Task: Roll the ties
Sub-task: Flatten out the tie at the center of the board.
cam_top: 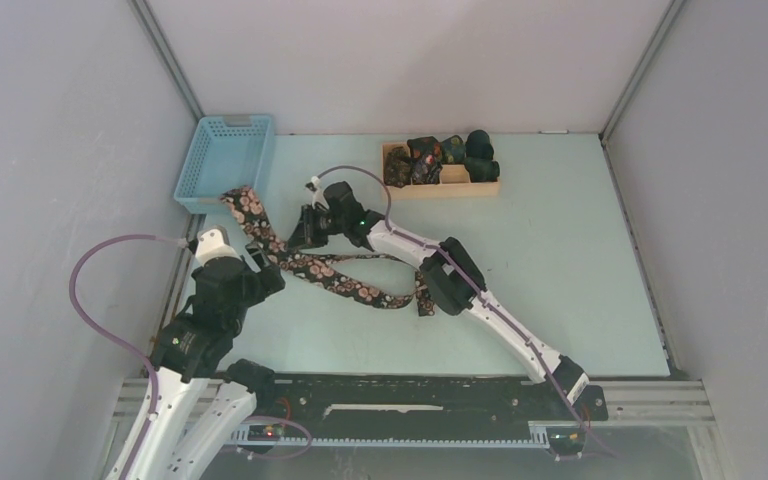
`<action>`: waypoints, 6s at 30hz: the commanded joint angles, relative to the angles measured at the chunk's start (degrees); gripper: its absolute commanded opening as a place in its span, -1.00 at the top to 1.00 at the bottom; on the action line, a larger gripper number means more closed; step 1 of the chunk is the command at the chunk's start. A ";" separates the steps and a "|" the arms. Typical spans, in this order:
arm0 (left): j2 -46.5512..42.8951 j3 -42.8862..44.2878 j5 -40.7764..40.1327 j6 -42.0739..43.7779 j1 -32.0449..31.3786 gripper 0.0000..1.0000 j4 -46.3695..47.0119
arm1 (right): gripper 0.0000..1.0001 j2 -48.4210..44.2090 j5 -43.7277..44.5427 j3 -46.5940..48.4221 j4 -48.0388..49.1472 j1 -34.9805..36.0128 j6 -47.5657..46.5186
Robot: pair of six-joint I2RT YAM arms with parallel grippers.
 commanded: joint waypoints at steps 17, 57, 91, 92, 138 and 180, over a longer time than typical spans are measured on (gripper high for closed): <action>-1.53 -0.99 -0.57 -0.54 0.21 -0.68 1.74 | 1.00 -32.33 5.96 -38.63 10.87 -6.87 6.77; 19.11 -4.62 19.03 2.01 -22.61 -0.79 19.88 | 1.00 -93.59 63.80 -81.11 -42.93 -33.26 -11.50; 69.08 12.75 16.69 7.12 -41.42 0.86 43.57 | 1.00 -90.62 66.15 -83.37 -45.73 -38.77 -11.48; 67.73 11.89 17.02 6.44 -41.42 0.98 43.63 | 1.00 -90.64 66.44 -83.34 -45.79 -38.74 -11.51; 20.89 -2.04 14.31 -3.90 9.03 0.96 8.45 | 0.02 -43.57 66.54 -45.82 -65.50 -17.77 -32.59; 50.62 16.04 17.13 3.10 0.32 -0.22 15.45 | -0.25 -74.77 45.51 -79.49 -37.54 -7.35 -22.74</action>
